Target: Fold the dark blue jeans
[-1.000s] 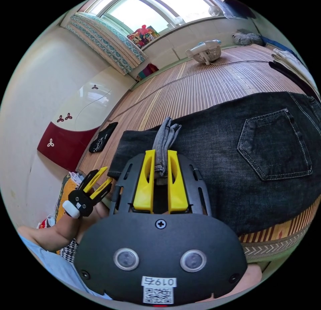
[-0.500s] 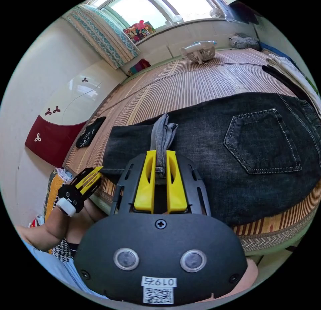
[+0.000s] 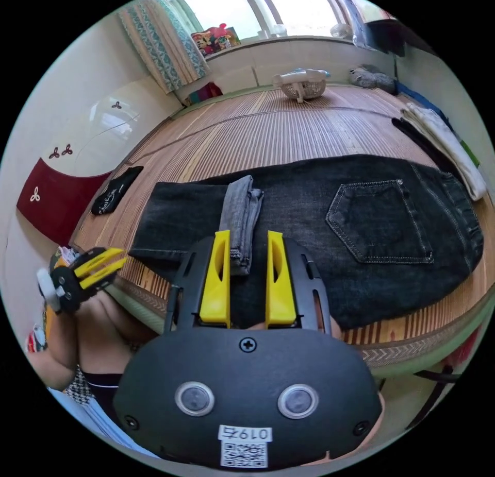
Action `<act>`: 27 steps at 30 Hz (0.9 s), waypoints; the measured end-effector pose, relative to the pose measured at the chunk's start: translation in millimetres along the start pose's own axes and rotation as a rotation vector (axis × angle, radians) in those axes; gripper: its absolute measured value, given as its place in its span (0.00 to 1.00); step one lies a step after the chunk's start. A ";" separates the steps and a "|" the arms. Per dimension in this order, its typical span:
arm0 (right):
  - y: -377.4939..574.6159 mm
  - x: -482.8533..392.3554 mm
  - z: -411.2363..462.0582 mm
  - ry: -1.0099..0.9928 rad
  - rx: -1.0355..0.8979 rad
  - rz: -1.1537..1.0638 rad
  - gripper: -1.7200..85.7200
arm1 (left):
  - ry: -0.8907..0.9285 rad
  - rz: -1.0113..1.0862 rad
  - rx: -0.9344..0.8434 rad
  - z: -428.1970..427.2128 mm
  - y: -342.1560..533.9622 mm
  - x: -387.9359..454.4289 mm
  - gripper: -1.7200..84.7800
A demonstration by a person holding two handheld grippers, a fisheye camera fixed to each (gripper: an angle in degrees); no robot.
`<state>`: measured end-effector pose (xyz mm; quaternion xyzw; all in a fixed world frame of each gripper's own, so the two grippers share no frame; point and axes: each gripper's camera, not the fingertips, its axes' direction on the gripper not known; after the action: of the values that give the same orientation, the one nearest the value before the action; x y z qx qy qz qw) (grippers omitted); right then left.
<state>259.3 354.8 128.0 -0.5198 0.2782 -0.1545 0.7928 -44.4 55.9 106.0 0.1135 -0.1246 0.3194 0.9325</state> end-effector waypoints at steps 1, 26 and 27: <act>-0.3 -16.6 -6.6 0.114 0.013 -0.087 0.13 | 0.063 -0.089 0.033 -4.3 4.5 -23.1 0.03; 16.5 -1.7 -2.1 -0.130 -0.052 -0.030 0.11 | 0.285 -0.473 0.108 28.4 -7.9 -172.5 0.03; 17.0 -3.9 -3.0 -0.114 -0.047 -0.043 0.10 | 0.285 -0.472 0.109 27.7 -8.0 -173.4 0.03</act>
<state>253.6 361.7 112.7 -0.5522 0.2251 -0.1348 0.7913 -176.5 -56.7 78.2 0.1433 0.0553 0.1122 0.9817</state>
